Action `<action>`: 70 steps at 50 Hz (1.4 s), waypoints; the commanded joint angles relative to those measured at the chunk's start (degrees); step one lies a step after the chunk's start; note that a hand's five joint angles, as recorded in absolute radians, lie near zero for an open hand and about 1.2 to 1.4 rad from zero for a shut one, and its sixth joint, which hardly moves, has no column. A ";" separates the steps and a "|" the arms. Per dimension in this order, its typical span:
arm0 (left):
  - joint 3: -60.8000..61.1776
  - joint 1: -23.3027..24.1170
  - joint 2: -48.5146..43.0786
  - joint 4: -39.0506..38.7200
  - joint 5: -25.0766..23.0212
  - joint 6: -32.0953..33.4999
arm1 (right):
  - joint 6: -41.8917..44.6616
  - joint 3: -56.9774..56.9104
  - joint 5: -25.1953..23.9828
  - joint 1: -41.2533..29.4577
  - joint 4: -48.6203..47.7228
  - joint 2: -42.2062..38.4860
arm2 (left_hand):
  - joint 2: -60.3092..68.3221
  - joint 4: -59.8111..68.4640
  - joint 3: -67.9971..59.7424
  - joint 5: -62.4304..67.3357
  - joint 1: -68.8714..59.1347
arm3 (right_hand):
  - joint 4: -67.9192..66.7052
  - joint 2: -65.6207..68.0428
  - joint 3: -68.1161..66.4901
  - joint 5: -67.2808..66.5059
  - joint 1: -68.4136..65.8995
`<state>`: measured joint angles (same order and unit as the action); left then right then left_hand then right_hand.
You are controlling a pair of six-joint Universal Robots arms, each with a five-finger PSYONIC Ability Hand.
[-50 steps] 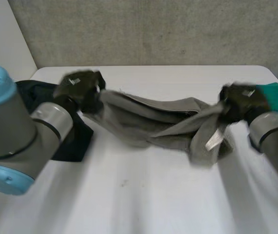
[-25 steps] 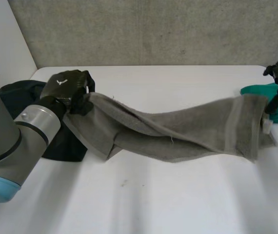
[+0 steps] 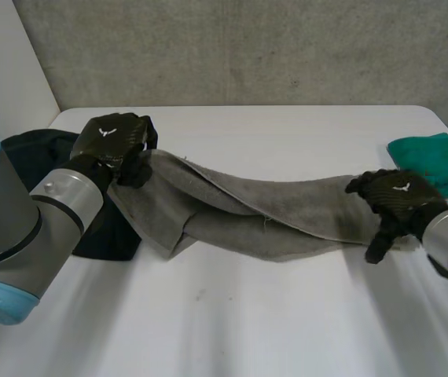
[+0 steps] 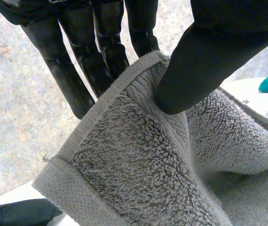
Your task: Fold the laundry.
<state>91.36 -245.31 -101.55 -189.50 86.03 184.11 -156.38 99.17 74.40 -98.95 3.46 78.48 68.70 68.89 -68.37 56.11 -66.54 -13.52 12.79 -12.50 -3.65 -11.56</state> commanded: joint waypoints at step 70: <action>-3.73 -1.66 10.68 5.98 -0.17 3.09 | 24.97 -25.34 2.06 8.07 21.83 3.16 | 11.30 11.11 -11.63 13.89 -13.46 | -66.48 67.21 -67.50 -66.35 -68.44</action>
<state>86.87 -245.44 -90.21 -186.80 85.97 184.72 -143.68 76.92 76.54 -90.65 13.13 72.77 68.78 68.93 -68.50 56.11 -66.54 -68.14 67.47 -67.78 -56.28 -57.10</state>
